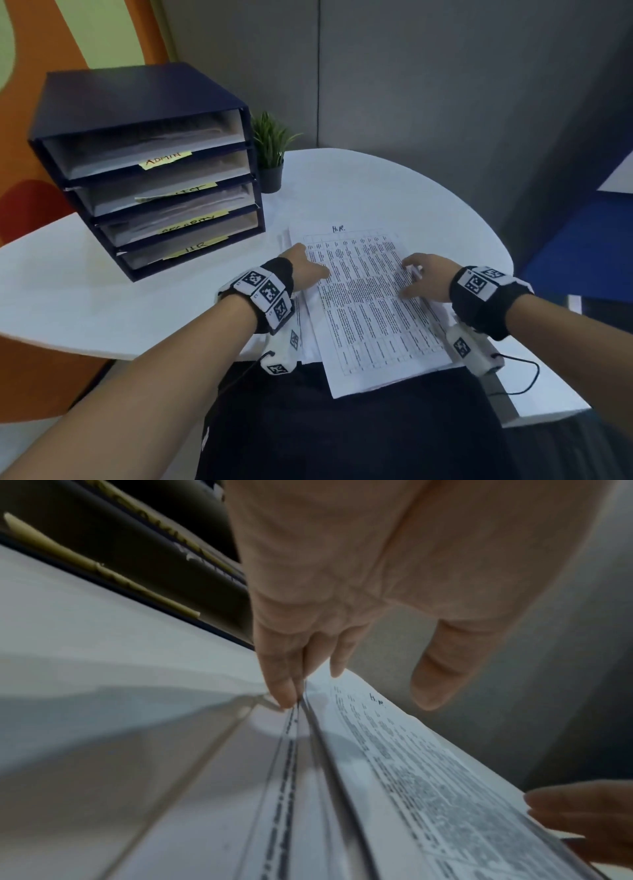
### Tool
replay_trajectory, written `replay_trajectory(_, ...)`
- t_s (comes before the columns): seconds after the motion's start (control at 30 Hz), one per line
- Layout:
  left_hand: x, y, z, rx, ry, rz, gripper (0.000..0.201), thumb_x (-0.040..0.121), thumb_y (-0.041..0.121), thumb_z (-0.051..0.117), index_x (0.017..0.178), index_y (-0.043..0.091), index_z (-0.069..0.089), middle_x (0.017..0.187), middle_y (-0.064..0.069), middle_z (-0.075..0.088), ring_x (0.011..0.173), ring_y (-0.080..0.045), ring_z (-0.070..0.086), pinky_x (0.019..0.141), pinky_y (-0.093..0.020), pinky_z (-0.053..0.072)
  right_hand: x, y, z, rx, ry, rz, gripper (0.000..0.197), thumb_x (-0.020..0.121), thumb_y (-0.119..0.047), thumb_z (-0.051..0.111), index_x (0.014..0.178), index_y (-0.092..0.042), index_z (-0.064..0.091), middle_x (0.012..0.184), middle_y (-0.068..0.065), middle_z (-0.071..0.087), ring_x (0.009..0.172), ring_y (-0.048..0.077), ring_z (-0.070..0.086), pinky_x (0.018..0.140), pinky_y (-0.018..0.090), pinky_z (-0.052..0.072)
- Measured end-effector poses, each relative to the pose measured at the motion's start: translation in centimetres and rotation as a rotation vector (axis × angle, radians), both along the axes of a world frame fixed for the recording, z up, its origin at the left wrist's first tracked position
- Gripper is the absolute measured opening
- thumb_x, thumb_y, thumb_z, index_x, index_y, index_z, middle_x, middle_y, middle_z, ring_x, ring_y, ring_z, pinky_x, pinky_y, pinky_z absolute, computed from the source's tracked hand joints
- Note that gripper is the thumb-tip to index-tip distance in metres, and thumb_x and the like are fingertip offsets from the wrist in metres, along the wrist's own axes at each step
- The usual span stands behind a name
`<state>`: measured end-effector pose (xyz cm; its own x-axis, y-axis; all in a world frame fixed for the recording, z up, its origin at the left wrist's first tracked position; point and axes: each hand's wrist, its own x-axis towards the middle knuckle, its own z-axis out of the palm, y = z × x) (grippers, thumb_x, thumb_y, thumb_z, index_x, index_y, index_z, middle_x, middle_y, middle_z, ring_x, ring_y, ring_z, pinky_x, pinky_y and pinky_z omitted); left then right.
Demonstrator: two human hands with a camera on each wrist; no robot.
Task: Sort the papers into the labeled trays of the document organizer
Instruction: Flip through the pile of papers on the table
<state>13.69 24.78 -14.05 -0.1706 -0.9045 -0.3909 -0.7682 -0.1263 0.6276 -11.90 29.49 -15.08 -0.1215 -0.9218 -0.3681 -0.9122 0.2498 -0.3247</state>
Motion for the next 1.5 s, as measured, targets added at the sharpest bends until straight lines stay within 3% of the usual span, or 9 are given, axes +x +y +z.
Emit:
replay_trajectory(0.1,0.0,-0.1,-0.2,0.019,0.116,0.088,0.08,0.086,0.033,0.069,0.151,0.012,0.027,0.153,-0.009,0.035,0.134,-0.026,0.043,0.107,-0.033,0.04,-0.4,1.4,-0.4,-0.05,-0.194,-0.036,0.079,0.076,-0.037,0.077,0.144,-0.024,0.039,0.146,0.008,0.044,0.128,0.023,0.047,0.101,0.034,0.039)
replay_trajectory(0.3,-0.5,0.1,-0.1,-0.117,0.322,0.272,0.064,0.083,0.022,0.072,0.14,0.013,0.046,0.142,-0.008,0.048,0.124,-0.024,0.052,0.099,-0.032,0.046,-1.3,3.8,-1.2,-0.113,-0.449,-0.021,0.072,0.082,-0.031,0.074,0.145,-0.027,0.039,0.146,0.001,0.043,0.133,0.02,0.041,0.098,0.026,0.03)
replay_trajectory(0.53,-0.4,0.5,-0.2,-0.047,0.483,0.277,0.047,0.083,0.011,0.072,0.126,0.013,0.053,0.096,-0.009,0.068,0.067,-0.014,0.061,0.05,-0.022,0.043,-2.4,5.1,-2.8,-0.146,-0.552,0.03,0.067,0.08,-0.031,0.074,0.14,-0.033,0.044,0.148,-0.011,0.04,0.134,0.011,0.04,0.113,0.033,0.027)
replay_trajectory(0.7,-0.5,0.6,-0.7,-0.034,0.364,0.194,0.006,0.087,0.016,0.069,0.09,0.011,0.07,0.06,0.006,0.058,0.047,-0.007,0.047,0.037,-0.012,0.034,-2.4,5.1,-3.0,-0.141,-0.579,0.028,0.065,0.08,-0.031,0.075,0.138,-0.035,0.046,0.148,-0.014,0.038,0.134,0.009,0.038,0.11,0.027,0.026)
replay_trajectory(0.83,-0.4,0.9,-0.8,-0.106,0.359,0.271,0.037,0.092,0.016,0.063,0.057,0.016,0.055,0.033,0.014,0.047,0.034,-0.001,0.046,0.037,-0.01,0.035,-2.3,5.0,-3.0,-0.14,-0.579,0.017,0.065,0.079,-0.032,0.076,0.137,-0.036,0.047,0.148,-0.014,0.039,0.134,0.009,0.039,0.112,0.031,0.026)
replay_trajectory(1.0,-0.2,0.9,-0.2,-0.165,0.372,0.3,0.037,0.096,0.008,0.057,0.059,0.005,0.053,0.055,-0.021,0.058,0.032,0.001,0.05,0.037,-0.009,0.04,-1.3,3.2,-2.1,-0.204,-0.565,-0.082,0.062,0.081,-0.023,0.074,0.138,-0.025,0.048,0.142,-0.001,0.049,0.129,0.016,0.046,0.102,0.03,0.034)
replay_trajectory(1.1,0.4,0.8,0.1,-0.185,0.415,0.338,0.031,0.095,0.012,0.06,0.099,-0.018,0.063,0.105,-0.027,0.066,0.093,-0.028,0.069,0.082,-0.027,0.054,-0.5,1.4,-1.4,-0.238,-0.57,-0.199,0.071,0.08,-0.019,0.076,0.141,-0.019,0.041,0.144,0.005,0.046,0.126,0.02,0.05,0.097,0.033,0.042)
replay_trajectory(1.23,1.2,-0.2,-0.3,-0.178,0.406,0.307,0.04,0.094,0.013,0.059,0.057,0.011,0.045,0.053,-0.003,0.041,0.047,-0.014,0.041,0.039,-0.011,0.034,0.2,-0.1,-1.3,-0.25,-0.591,-0.33,0.081,0.078,-0.014,0.077,0.145,-0.014,0.033,0.14,0.01,0.049,0.123,0.025,0.052,0.1,0.037,0.044)
replay_trajectory(1.5,3.0,-1.2,-0.8,-0.177,0.429,0.348,0.042,0.088,0.034,0.069,0.059,0.012,0.049,0.05,0.002,0.05,0.044,-0.01,0.047,0.05,-0.016,0.038,0.6,-0.8,-1.3,-0.367,-0.666,-0.384,0.04,0.08,-0.023,0.076,0.116,-0.013,0.062,0.1,0.005,0.068,0.073,0.015,0.064,0.058,0.022,0.047)
